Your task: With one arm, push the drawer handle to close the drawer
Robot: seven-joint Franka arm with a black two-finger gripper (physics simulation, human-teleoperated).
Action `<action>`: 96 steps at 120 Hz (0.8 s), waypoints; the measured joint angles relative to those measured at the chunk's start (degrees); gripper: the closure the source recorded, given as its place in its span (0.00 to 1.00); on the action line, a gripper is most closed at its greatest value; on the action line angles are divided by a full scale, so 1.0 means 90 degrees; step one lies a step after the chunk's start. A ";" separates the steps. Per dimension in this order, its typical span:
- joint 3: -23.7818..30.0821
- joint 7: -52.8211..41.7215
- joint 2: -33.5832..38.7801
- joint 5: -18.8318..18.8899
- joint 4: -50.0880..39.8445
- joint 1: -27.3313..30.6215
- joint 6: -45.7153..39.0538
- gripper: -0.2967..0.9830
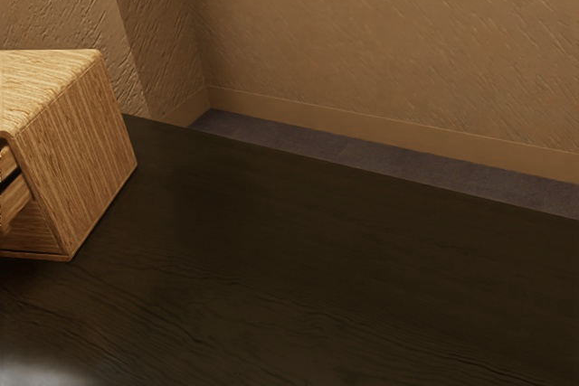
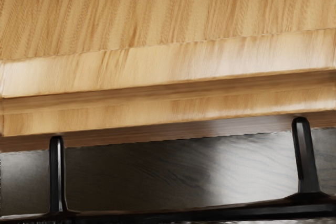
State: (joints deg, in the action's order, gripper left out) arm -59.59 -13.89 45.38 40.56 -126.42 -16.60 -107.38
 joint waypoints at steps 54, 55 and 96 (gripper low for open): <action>-0.0550 0.0137 -0.0344 -0.0108 0.0493 -0.0898 -0.0157 0.84; -0.0551 0.0139 -0.0347 -0.0109 0.0498 -0.0905 -0.0160 0.84; -0.0895 0.0224 -0.0570 -0.0171 0.0841 -0.1440 -0.0206 0.85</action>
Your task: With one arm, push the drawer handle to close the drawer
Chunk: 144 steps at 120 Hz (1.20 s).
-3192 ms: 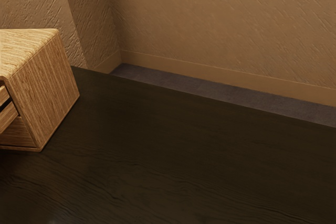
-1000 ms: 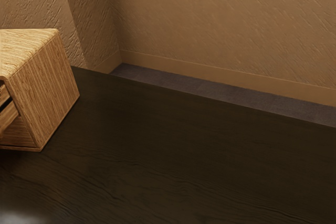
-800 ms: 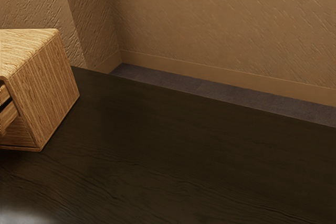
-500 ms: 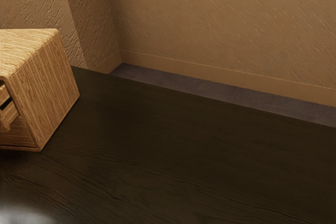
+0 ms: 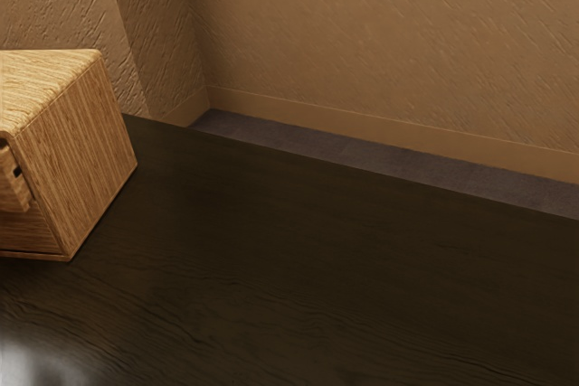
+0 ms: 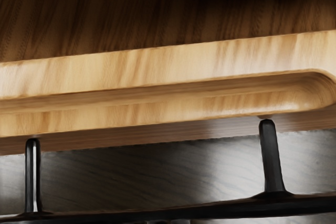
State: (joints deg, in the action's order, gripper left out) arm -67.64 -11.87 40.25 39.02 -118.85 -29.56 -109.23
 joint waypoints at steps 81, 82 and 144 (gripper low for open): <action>-0.0841 0.0131 -0.0202 -0.0039 0.0632 -0.1026 -0.0069 0.85; -0.0846 0.0132 -0.0208 -0.0039 0.0638 -0.1034 -0.0070 0.85; 0.2351 0.0158 0.0293 -0.0679 -0.0913 0.2042 0.0498 0.72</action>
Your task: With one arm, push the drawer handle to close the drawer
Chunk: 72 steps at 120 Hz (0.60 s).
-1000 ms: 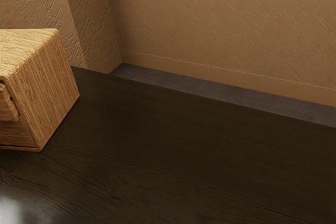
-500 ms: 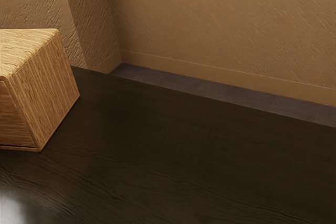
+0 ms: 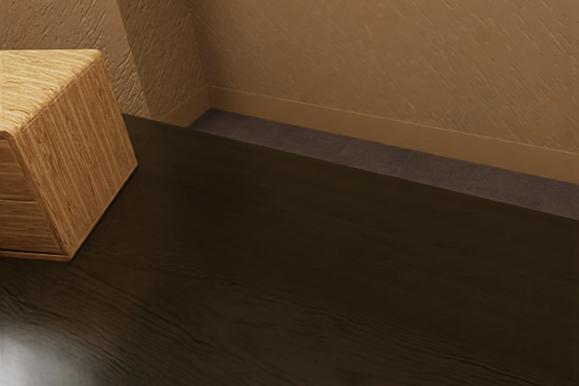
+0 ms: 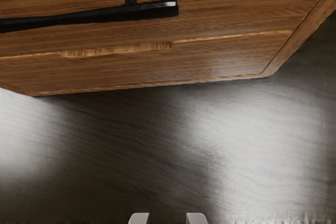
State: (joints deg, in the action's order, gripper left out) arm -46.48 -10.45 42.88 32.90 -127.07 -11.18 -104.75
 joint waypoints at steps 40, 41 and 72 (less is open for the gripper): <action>0.3843 -0.0116 -0.1395 -0.1677 0.2274 -0.0898 0.0956 0.35; 0.4074 -0.0120 -0.1493 -0.1743 0.2392 -0.0673 0.0966 0.34; 0.5715 0.0155 -0.3453 -0.2810 0.4142 0.1344 0.1133 0.28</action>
State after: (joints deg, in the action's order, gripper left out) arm 4.96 -9.06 11.81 7.61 -89.79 0.91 -94.55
